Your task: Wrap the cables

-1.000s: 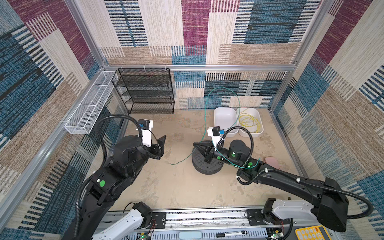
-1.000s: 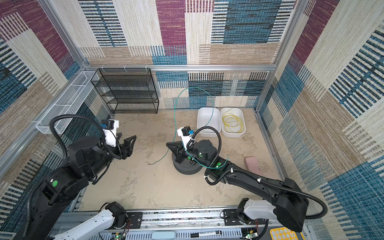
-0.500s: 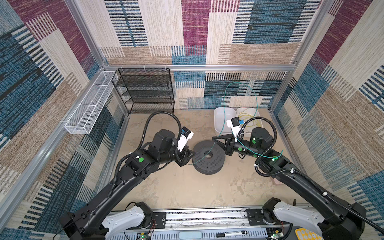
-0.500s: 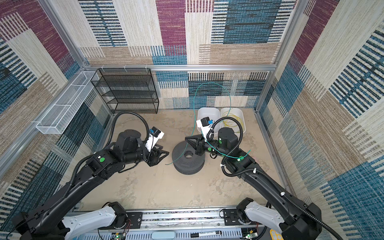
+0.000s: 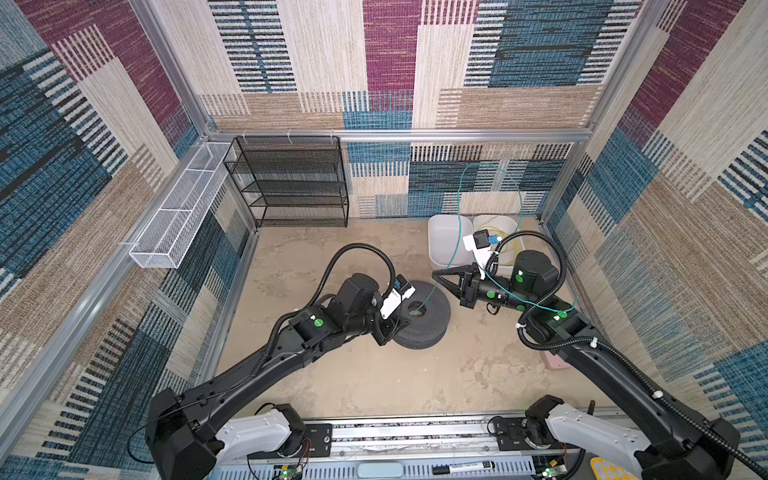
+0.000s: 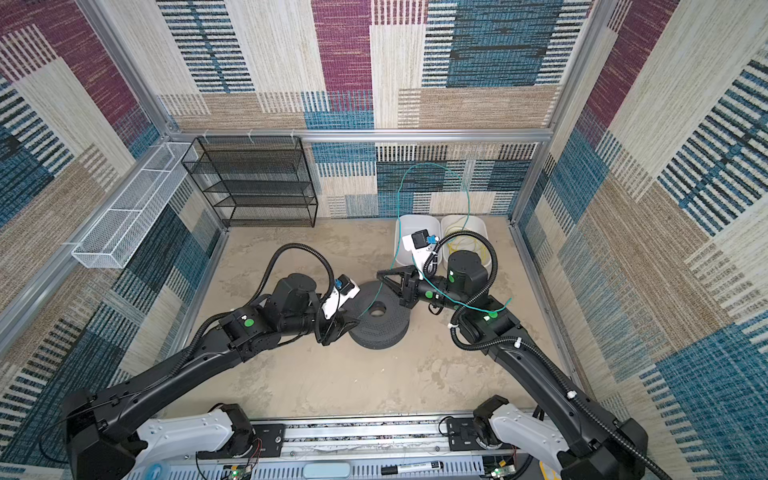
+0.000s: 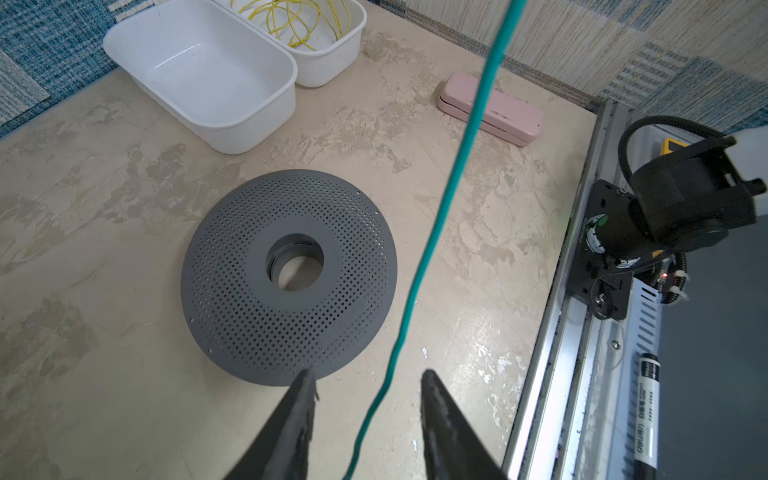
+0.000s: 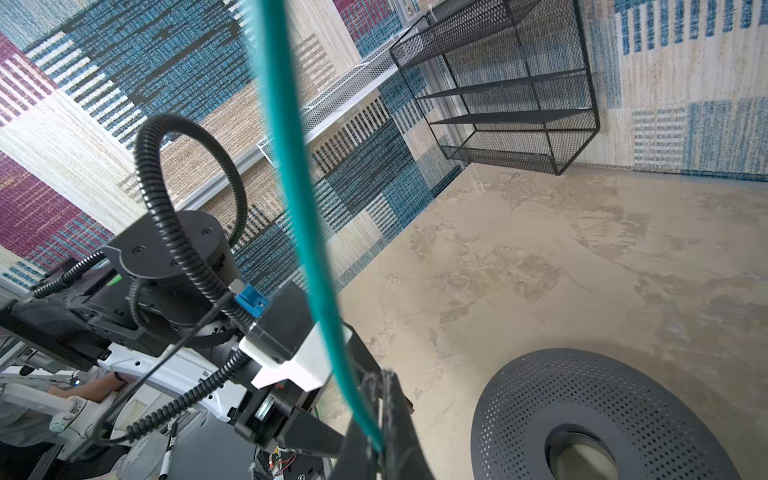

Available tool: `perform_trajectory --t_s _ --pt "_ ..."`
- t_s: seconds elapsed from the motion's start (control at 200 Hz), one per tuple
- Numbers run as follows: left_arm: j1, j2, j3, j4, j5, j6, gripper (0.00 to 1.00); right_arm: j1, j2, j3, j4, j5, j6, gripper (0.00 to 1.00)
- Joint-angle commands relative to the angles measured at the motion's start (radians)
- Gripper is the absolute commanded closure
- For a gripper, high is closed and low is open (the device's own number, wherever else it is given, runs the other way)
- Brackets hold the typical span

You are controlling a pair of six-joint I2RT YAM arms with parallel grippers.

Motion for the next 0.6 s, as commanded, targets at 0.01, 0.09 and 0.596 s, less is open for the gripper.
perform_trajectory --t_s 0.01,0.09,0.596 --pt "-0.001 -0.014 -0.038 0.103 -0.001 -0.012 0.62 -0.003 -0.01 -0.008 0.026 0.006 0.018 1.0" --pt "-0.002 -0.014 -0.052 0.103 0.0 -0.02 0.65 -0.005 -0.01 -0.015 0.041 0.007 0.028 1.0" --pt "-0.003 -0.034 -0.088 0.073 -0.062 0.029 0.76 -0.017 -0.012 -0.008 0.041 0.004 0.028 1.0"
